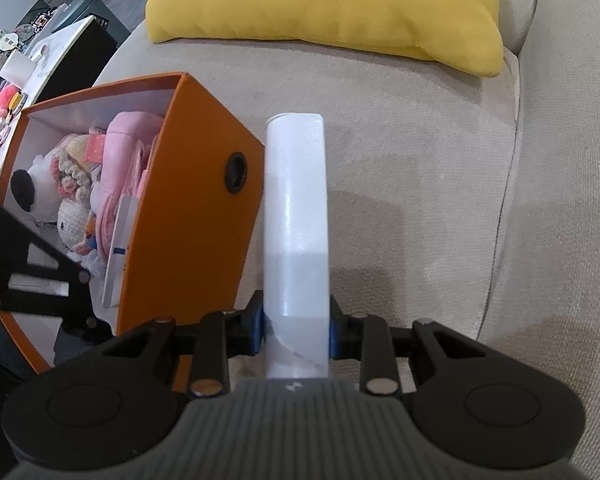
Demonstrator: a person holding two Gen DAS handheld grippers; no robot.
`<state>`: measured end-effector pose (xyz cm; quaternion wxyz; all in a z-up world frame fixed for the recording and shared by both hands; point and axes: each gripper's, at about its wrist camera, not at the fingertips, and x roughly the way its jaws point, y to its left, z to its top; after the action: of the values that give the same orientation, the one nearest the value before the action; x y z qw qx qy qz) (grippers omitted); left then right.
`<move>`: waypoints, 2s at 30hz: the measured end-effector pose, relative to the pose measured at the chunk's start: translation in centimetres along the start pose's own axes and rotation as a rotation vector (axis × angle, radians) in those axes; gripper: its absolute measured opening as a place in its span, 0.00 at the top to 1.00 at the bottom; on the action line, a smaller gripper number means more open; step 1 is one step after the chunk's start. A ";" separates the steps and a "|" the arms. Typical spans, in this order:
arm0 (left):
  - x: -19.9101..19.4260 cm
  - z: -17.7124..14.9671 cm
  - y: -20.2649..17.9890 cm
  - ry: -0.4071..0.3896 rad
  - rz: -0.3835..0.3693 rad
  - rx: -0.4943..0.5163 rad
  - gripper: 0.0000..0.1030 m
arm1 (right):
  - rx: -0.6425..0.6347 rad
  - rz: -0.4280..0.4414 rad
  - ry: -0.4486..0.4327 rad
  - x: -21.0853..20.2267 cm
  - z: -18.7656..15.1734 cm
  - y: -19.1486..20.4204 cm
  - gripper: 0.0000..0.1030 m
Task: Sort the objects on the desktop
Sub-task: 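Lower the dark grey box into the orange box and open the left tool, then carry the white box with the right tool over the orange box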
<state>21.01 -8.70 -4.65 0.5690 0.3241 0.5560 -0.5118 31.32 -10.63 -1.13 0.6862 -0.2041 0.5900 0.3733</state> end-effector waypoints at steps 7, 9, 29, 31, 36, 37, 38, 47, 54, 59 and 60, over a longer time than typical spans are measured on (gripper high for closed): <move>-0.3 -0.2 0.1 -0.010 0.013 -0.032 0.60 | 0.027 0.011 -0.013 0.1 0.1 0.0 0.70; -1.1 -0.5 0.0 -0.012 0.028 -0.038 0.53 | 0.026 0.013 -0.017 0.0 0.1 0.1 0.70; -8.0 -10.7 3.6 -0.367 -0.051 -0.898 0.55 | 0.008 0.043 -0.128 -4.8 0.5 1.8 0.70; -7.1 -11.2 3.5 -0.386 -0.074 -0.966 0.53 | -0.007 0.037 -0.155 -6.1 0.5 2.5 0.70; -5.3 -12.0 3.2 -0.425 -0.109 -1.070 0.53 | -0.040 0.039 -0.208 -9.2 0.5 4.3 0.70; -4.9 -12.0 3.2 -0.431 -0.120 -1.081 0.54 | -0.045 0.047 -0.211 -9.6 0.5 4.7 0.70; -4.5 -12.0 3.1 -0.438 -0.131 -1.095 0.59 | -0.052 0.053 -0.208 -10.0 0.4 5.2 0.70; -3.9 -11.7 1.4 -0.464 -0.079 -1.086 0.61 | -0.096 0.033 -0.168 -10.0 -1.0 8.5 0.70; -1.6 -11.4 1.3 -0.411 -0.049 -1.128 0.73 | -0.135 0.019 -0.136 -9.4 -1.4 10.6 0.70; -1.3 -11.7 1.0 -0.445 -0.047 -1.133 0.69 | -0.167 0.015 -0.110 -8.7 -1.5 11.7 0.70; -1.3 -11.7 0.8 -0.453 -0.039 -1.129 0.69 | -0.173 0.017 -0.106 -8.5 -1.4 12.0 0.70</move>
<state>18.46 2.82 -5.56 0.7476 -0.1549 0.6126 -0.2044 21.17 -6.33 8.68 0.6931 -0.2377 0.5200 0.4389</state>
